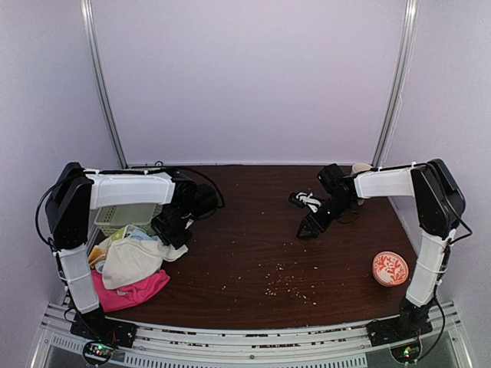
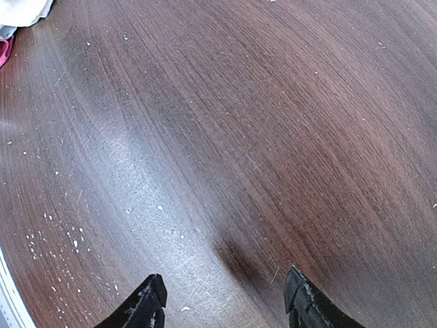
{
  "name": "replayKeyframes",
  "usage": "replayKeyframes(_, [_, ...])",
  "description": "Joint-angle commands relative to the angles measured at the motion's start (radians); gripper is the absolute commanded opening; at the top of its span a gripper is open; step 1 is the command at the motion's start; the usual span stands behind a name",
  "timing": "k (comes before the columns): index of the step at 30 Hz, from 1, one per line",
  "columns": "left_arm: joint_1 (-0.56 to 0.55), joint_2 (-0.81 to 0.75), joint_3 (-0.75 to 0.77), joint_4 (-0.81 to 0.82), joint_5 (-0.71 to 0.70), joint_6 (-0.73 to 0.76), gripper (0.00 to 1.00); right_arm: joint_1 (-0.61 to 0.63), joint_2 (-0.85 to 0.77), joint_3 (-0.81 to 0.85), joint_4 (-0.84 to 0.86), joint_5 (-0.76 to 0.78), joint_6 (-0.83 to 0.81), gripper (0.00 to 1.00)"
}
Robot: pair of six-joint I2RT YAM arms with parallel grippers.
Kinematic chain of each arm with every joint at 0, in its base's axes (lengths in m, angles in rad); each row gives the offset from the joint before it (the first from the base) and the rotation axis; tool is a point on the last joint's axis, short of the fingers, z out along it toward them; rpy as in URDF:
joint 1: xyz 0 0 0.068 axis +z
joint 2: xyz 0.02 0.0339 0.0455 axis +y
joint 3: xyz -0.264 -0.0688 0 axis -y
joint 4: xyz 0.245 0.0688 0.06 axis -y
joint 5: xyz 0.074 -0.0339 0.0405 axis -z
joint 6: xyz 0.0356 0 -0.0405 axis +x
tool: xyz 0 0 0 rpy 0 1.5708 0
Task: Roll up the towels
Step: Pick up the towel from the towel pile.
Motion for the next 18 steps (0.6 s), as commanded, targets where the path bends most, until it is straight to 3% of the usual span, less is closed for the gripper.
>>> replayKeyframes(1, [0.004,-0.033,0.14,-0.009,-0.02,0.011,0.0,-0.001,0.016,0.018,-0.017,-0.006,-0.01,0.6])
replayKeyframes(5, [-0.008,-0.08,0.437,-0.039,-0.055,0.032,0.0,0.0,0.017,0.031,-0.028,-0.013,-0.004,0.6])
replayKeyframes(9, [-0.062,-0.138,0.709,0.075,-0.012,0.115,0.0,-0.025,-0.021,0.049,-0.095,-0.051,-0.025,0.58])
replayKeyframes(13, [-0.082,-0.217,0.673,0.31,0.351,0.209,0.0,-0.1,-0.122,0.085,-0.166,-0.11,-0.037,0.58])
replayKeyframes(18, [-0.093,-0.189,0.488,0.471,0.504,0.215,0.0,-0.178,-0.256,0.124,-0.21,-0.14,-0.003,0.58])
